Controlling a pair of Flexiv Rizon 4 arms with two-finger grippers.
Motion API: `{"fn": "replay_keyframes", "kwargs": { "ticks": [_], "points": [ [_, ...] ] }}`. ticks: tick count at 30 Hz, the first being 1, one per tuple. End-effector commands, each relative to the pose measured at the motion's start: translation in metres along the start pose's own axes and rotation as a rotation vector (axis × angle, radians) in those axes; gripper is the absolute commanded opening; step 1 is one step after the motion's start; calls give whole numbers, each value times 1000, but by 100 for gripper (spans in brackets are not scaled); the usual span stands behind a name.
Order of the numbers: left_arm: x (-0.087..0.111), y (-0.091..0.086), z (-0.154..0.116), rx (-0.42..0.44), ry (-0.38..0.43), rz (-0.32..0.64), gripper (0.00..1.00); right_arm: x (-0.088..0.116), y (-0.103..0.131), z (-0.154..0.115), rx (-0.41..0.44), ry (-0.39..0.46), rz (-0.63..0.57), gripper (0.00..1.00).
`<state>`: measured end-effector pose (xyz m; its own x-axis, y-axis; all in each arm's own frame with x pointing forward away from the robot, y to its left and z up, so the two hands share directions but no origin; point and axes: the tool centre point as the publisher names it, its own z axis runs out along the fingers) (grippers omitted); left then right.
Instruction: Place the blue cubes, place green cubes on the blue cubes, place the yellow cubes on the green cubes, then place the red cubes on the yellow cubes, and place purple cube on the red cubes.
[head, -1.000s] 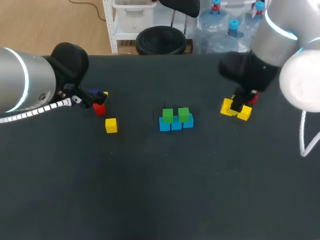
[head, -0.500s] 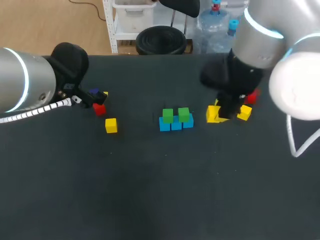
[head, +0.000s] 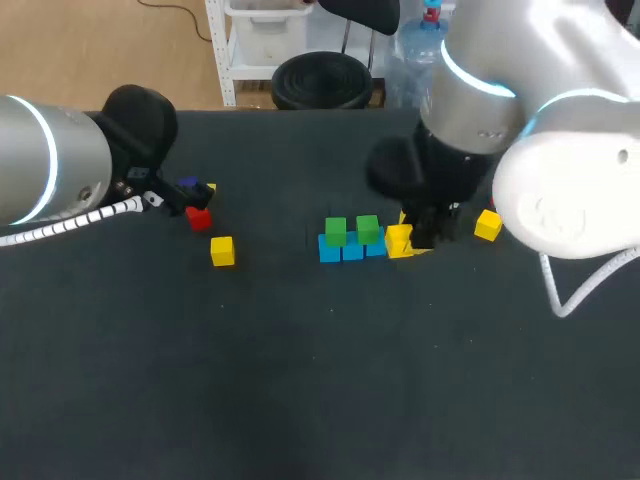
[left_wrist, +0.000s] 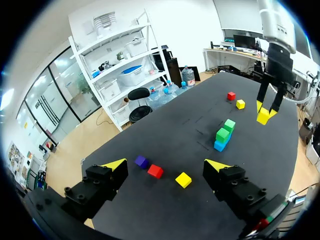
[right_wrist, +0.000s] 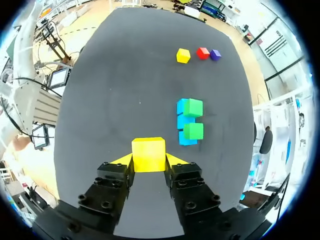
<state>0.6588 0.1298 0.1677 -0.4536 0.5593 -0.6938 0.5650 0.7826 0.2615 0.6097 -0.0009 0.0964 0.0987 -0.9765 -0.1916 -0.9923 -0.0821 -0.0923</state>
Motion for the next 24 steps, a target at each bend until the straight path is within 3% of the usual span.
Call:
{"fn": "replay_keyframes", "kwargs": {
  "ticks": [1,7,24],
  "points": [
    [1,-1,1,-3,-3,-2,100,7,3,-6,32,-23,59,0],
    [1,-1,1,-3,-3,-2,100,34,3,-14,31,-54,251,0],
    [1,-1,1,-3,-3,-2,100,34,3,-14,31,-54,251,0]
  ]
}}
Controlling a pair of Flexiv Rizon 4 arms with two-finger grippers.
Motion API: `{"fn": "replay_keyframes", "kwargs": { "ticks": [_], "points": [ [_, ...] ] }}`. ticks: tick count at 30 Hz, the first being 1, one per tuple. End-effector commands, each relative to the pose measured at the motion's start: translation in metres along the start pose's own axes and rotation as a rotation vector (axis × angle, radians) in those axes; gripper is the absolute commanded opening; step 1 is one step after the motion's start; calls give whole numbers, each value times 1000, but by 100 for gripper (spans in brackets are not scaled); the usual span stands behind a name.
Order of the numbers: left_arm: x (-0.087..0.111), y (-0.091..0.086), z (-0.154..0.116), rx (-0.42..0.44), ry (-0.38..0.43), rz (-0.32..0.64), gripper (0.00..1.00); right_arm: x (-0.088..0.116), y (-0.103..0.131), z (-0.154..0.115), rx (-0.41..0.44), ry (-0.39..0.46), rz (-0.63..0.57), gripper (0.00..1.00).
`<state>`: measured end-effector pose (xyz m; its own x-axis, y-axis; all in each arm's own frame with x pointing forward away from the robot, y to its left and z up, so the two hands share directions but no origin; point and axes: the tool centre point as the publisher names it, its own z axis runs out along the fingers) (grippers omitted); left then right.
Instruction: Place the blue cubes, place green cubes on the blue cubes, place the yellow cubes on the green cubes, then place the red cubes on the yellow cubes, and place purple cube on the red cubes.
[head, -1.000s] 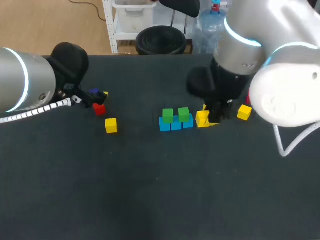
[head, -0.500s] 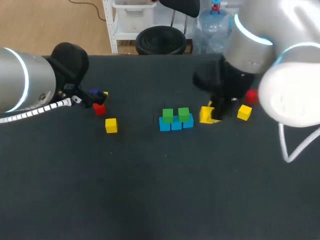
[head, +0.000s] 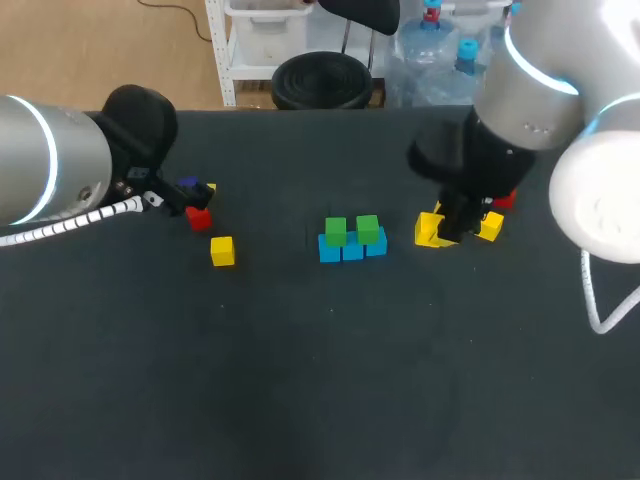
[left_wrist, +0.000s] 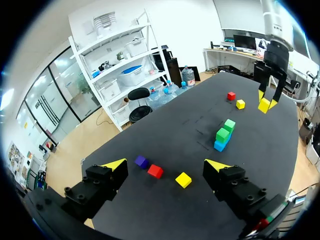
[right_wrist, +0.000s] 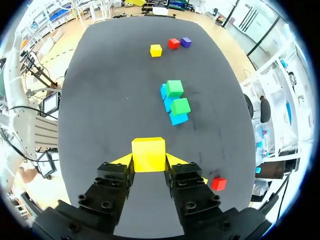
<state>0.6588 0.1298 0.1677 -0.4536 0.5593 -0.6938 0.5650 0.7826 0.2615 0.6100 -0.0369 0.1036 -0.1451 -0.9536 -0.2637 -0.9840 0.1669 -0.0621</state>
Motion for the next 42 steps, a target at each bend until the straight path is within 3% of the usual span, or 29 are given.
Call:
{"fn": "replay_keyframes", "kwargs": {
  "ticks": [1,4,11,18,26,42],
  "points": [
    [1,-1,1,-3,-3,-2,100,0,1,0,3,-1,1,0],
    [1,-1,1,-3,-3,-2,100,-2,2,0,-1,22,-28,0],
    [1,-1,1,-3,-3,-2,100,-35,-6,1,-43,17,-211,0],
    [1,-1,1,-3,-3,-2,100,-63,-17,22,-104,37,-320,0],
    [1,-1,1,-3,-3,-2,100,-85,-28,37,-162,43,-330,0],
    [1,-1,1,-3,-3,-2,100,-90,-41,54,-202,119,-293,0]
  ]
}}
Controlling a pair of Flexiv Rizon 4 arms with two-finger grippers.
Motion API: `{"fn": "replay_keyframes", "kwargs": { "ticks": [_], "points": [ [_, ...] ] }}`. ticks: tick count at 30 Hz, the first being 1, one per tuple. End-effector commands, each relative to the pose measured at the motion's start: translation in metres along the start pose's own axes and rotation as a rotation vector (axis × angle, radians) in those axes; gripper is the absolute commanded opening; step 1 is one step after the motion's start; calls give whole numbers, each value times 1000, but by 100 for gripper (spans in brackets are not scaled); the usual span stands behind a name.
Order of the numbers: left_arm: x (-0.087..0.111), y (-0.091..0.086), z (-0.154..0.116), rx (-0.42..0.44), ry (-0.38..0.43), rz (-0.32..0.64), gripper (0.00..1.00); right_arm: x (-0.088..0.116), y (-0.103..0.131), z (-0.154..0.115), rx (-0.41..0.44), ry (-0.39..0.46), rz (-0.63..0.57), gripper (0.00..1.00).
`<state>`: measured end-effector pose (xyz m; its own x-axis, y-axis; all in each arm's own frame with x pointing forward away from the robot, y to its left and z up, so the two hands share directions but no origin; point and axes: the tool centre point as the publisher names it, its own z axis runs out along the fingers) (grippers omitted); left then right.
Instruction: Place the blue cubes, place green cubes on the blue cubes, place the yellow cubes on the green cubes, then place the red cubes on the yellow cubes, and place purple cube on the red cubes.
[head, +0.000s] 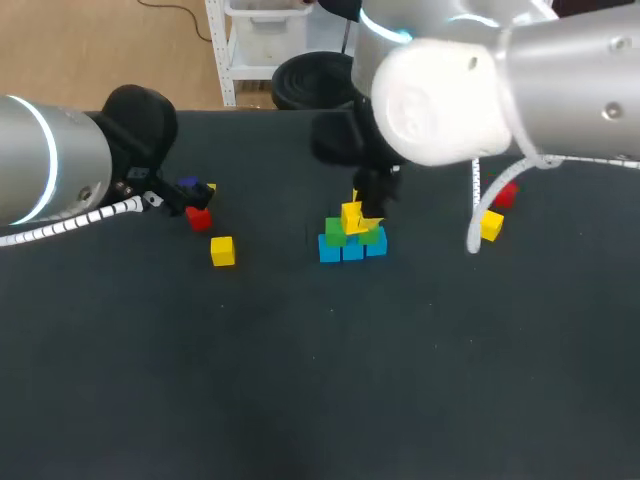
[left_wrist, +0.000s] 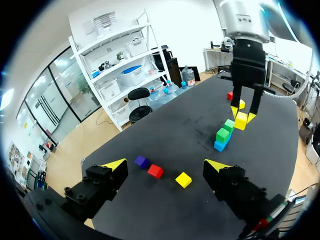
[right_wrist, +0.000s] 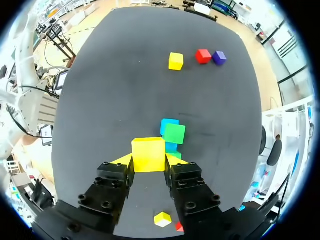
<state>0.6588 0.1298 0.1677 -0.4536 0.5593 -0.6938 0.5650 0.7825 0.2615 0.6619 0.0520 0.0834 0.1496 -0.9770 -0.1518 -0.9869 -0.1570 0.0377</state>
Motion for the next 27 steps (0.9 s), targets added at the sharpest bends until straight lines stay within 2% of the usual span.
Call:
{"fn": "replay_keyframes", "kwargs": {
  "ticks": [1,10,27],
  "points": [
    [1,-1,1,-3,-3,-2,100,-2,-9,7,-42,5,8,0],
    [1,-1,1,-3,-3,-2,100,1,-17,21,-62,4,29,0],
    [1,-1,1,-3,-3,-2,100,8,-21,27,-63,7,52,0]
  ]
}}
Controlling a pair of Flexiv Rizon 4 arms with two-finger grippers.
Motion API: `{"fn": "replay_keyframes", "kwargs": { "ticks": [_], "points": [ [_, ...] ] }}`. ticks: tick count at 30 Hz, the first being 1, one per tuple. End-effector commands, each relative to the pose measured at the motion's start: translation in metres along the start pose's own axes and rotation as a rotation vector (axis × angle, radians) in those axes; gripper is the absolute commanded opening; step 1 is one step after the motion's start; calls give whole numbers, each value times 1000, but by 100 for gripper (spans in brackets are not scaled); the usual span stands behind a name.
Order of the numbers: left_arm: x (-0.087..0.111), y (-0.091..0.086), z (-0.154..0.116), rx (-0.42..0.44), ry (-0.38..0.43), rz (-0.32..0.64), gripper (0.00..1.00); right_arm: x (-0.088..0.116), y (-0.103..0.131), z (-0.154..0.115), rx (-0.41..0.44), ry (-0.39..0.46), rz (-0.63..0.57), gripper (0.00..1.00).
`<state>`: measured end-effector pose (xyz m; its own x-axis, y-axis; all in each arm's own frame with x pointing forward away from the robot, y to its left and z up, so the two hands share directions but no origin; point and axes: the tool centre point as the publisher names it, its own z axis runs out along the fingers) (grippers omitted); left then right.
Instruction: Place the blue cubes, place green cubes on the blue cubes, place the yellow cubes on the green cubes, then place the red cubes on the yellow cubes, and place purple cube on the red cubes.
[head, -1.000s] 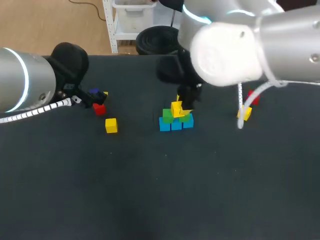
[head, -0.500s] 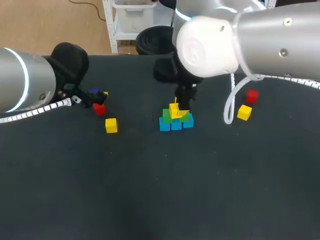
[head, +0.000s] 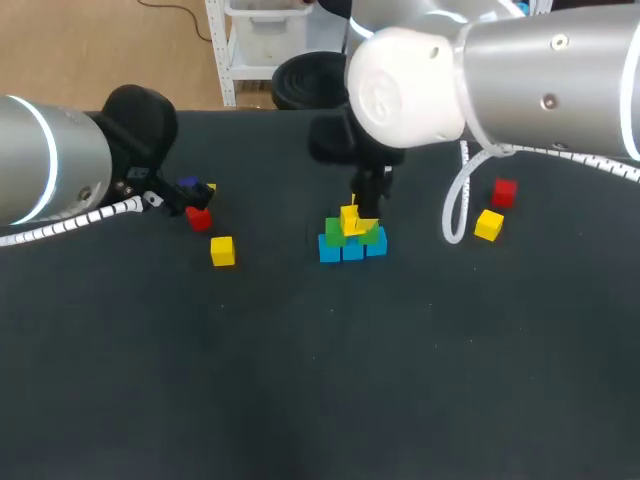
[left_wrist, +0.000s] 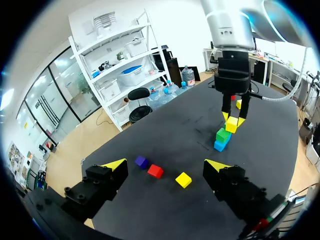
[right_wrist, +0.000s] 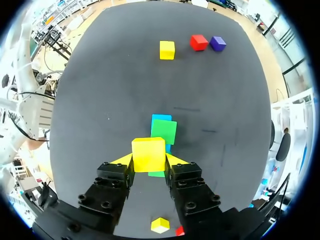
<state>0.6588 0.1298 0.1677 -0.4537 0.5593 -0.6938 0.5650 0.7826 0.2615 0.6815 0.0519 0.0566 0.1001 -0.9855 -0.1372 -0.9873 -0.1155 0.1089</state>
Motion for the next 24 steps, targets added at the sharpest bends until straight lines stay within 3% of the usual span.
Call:
{"fn": "replay_keyframes", "kwargs": {
  "ticks": [1,24],
  "points": [
    [1,-1,1,-3,-3,-2,100,0,-1,2,2,-6,1,0],
    [1,-1,1,-3,-3,-2,100,-1,-10,2,13,-17,-10,0]
  ]
}}
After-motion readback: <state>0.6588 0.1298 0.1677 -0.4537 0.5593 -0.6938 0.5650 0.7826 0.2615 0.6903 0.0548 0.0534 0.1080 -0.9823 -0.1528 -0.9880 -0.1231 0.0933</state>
